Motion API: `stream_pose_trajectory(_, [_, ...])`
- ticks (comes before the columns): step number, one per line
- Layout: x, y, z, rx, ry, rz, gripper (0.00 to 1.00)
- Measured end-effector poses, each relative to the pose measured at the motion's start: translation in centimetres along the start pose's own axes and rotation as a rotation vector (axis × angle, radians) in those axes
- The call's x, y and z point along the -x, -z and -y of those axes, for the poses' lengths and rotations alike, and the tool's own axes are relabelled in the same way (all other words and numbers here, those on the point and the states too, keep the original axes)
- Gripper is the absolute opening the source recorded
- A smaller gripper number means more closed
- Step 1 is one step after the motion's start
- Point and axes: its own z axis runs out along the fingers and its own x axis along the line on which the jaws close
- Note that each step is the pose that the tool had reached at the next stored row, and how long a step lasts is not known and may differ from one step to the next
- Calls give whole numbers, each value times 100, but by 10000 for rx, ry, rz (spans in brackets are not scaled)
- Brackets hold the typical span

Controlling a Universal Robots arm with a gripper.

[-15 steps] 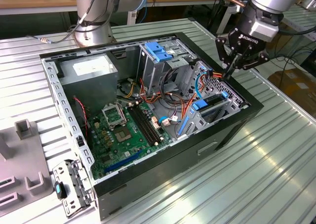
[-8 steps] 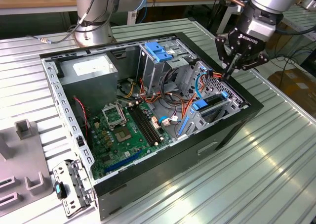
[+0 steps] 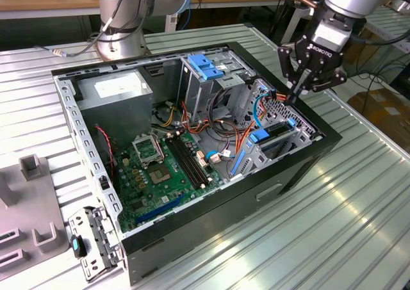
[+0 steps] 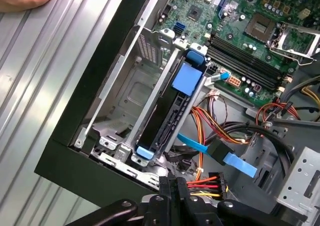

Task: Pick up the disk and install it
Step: 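Insert the first disk wire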

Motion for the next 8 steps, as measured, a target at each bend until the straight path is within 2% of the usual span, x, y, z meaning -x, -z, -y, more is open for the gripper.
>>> stream_pose_trajectory(4, [27, -1, -53, 0, -131, 2, 17])
stream_pose_trajectory(8, [29, -3, -55, 6, -724, 8, 17])
